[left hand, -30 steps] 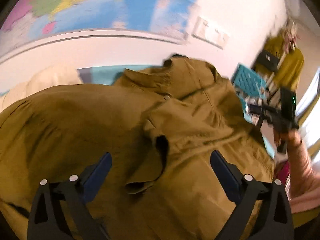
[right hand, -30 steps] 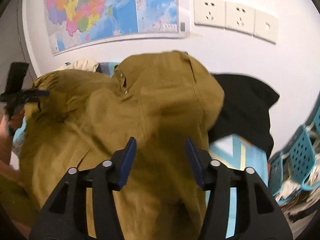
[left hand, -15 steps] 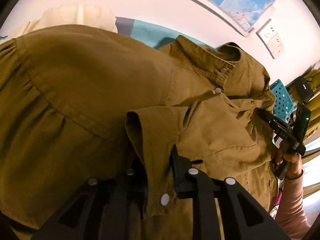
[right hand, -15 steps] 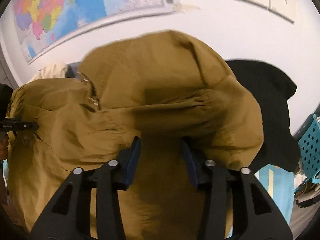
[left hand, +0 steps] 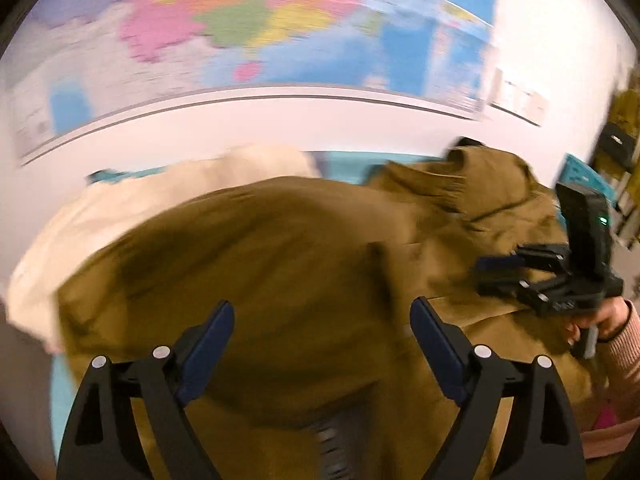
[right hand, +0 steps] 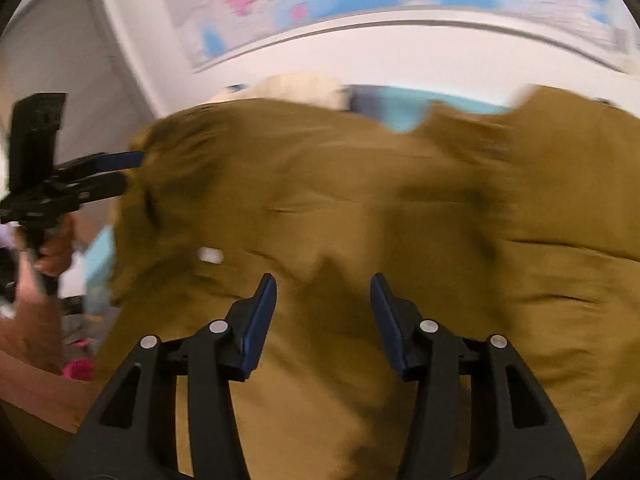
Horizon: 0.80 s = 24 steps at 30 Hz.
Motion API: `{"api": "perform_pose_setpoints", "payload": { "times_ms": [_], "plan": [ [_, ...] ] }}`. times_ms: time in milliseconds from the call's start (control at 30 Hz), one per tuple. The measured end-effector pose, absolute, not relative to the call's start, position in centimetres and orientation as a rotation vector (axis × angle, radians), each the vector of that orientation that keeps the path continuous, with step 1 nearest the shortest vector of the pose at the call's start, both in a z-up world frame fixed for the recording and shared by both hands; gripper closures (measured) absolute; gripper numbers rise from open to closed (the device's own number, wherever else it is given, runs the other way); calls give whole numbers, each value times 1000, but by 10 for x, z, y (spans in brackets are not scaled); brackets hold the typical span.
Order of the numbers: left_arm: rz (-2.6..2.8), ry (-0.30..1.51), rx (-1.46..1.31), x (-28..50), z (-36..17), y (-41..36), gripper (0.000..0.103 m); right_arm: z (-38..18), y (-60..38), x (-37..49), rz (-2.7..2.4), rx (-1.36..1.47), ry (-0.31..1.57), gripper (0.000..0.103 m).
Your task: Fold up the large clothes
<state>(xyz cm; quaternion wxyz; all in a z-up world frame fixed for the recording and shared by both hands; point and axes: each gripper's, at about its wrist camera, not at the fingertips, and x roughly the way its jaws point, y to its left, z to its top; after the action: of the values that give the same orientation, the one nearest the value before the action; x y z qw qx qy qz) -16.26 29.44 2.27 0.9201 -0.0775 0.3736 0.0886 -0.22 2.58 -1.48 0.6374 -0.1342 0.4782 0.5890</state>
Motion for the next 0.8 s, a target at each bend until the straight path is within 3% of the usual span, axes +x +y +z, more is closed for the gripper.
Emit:
{"api": "perform_pose_setpoints", "payload": {
  "times_ms": [133, 267, 367, 433, 533, 567, 633, 800],
  "plan": [
    [278, 763, -183, -188, 19, 326, 17, -24, 70, -30, 1384, -366, 1075, 58],
    [321, 733, -226, -211, 20, 350, 17, -43, 92, -28, 1296, -386, 1142, 56],
    [335, 716, -230, -227, 23, 363, 17, -27, 91, -38, 1261, -403, 1080, 56],
    [330, 705, -238, -234, 24, 369, 17, 6, 85, -56, 1322, -389, 962, 54],
    [313, 688, -256, -240, 23, 376, 17, 33, 98, -93, 1513, -364, 931, 42],
    [312, 682, -265, -241, 23, 379, 17, 35, 107, -107, 1571, -370, 922, 43],
    [305, 666, -287, -242, 24, 382, 17, 28, 135, -142, 1667, -429, 922, 34],
    [284, 630, -338, -253, 29, 388, 17, -10, 199, -173, 1686, -445, 1016, 31]
  ]
}}
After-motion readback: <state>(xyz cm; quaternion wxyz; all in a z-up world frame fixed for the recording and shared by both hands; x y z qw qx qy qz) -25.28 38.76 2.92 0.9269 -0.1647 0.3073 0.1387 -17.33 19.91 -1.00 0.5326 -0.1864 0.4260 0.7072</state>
